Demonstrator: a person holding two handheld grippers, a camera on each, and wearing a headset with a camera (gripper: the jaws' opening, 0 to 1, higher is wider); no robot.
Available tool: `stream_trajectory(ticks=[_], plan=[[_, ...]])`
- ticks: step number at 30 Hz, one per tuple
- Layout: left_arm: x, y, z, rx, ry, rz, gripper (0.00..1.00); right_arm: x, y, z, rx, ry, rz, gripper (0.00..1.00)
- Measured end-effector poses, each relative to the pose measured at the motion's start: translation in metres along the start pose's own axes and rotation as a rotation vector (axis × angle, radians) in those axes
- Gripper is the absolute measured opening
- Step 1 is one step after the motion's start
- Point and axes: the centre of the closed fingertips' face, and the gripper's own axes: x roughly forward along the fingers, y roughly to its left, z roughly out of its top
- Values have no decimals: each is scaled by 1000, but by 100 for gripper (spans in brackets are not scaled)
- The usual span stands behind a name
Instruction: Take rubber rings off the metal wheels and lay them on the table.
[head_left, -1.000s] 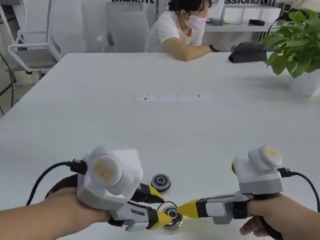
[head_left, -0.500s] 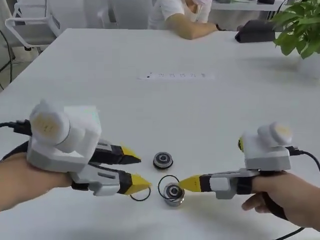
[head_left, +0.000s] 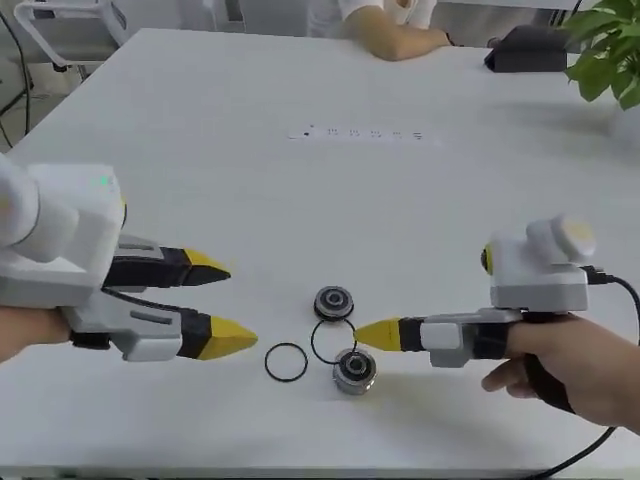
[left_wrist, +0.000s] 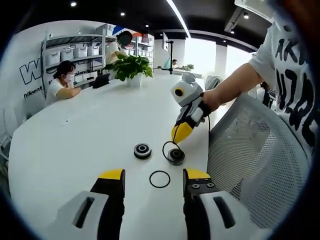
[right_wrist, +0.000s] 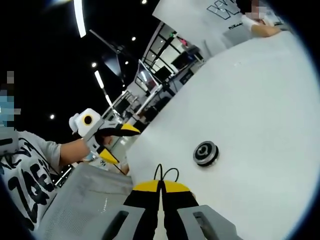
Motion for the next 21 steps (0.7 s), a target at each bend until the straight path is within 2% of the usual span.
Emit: stream_trajectory(ticks=[8,16,21], plan=[[-7,8,-13,-31,14,14,48,18,5,12,-7,-2,26,0],[-10,13,-18,-38,22,23,48,41,4,6,-36,70,36,0],[-10,14,-18,-37,23,25,48,47,-6,-1,-43,109,30,0]])
